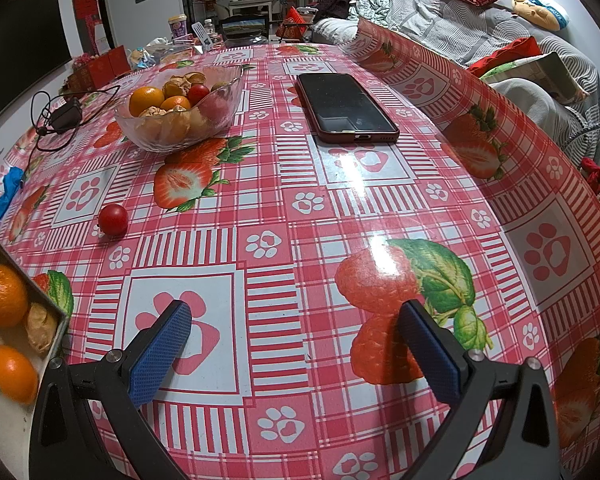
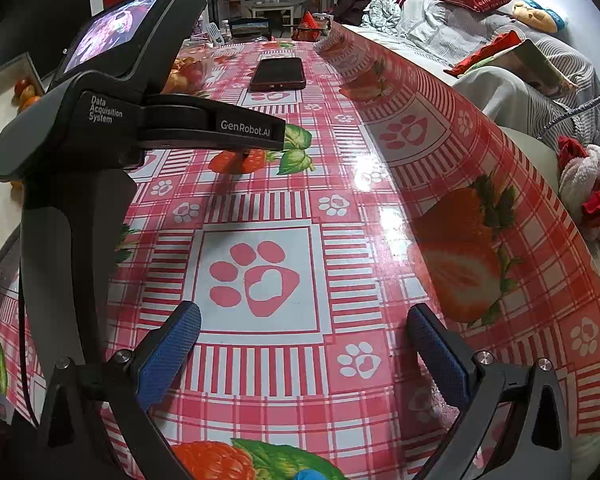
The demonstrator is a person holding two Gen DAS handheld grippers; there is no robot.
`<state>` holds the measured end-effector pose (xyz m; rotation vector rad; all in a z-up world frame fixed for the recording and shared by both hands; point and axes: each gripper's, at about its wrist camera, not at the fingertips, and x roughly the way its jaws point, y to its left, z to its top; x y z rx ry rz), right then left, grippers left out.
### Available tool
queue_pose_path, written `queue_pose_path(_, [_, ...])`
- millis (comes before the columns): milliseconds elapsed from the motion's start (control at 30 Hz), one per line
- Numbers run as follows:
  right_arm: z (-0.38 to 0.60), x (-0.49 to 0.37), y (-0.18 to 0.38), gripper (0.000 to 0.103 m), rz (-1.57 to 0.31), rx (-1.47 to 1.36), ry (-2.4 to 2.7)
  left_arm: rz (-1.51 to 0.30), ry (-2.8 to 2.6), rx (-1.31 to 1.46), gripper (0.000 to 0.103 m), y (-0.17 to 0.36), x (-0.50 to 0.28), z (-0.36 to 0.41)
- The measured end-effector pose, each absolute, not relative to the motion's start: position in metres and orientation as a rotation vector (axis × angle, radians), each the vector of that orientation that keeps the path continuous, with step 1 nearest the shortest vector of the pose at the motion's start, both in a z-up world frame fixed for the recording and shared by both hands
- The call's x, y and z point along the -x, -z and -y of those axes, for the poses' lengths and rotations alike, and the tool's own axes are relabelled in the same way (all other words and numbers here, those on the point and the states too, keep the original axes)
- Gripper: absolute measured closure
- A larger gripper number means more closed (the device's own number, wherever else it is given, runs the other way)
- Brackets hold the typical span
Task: Organize fruits
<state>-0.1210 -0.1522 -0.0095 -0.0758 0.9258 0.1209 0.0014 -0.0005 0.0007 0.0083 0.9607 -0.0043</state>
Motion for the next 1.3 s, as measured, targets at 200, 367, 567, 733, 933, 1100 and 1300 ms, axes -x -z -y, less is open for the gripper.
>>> queue_pose_path(200, [0.152,0.1213,0.0093,0.0,-0.925,0.075,-0.118,-0.961,0.004,-0.008,0.0,-0.0007,-0.0014,0.0005])
queue_pose_path(367, [0.1522,0.1214,0.0094,0.0,-0.924,0.074,-0.116,-0.961,0.004,-0.008,0.0,-0.0011,-0.0025,0.0])
queue_pose_path(567, [0.1517,0.1217,0.0093,0.0,-0.921,0.073,-0.115,-0.956,0.006,-0.006,0.0,-0.0018,-0.0038,-0.0013])
queue_pose_path(733, [0.1514,0.1223,0.0094,0.0,-0.922,0.072,-0.113,-0.948,0.009,-0.003,0.0,-0.0023,-0.0037,-0.0015])
queue_pose_path(933, [0.1513,0.1222,0.0096,0.0,-0.92,0.072,-0.112,-0.962,0.004,-0.009,0.0,-0.002,-0.0047,-0.002])
queue_pose_path(1100, [0.1516,0.122,0.0095,0.0,-0.921,0.072,-0.112,-0.962,0.004,-0.008,0.0,-0.0017,-0.0038,-0.0013])
queue_pose_path(1300, [0.1513,0.1219,0.0093,0.0,-0.91,0.07,-0.112,-0.96,0.005,-0.008,0.0,-0.0018,-0.0038,-0.0013])
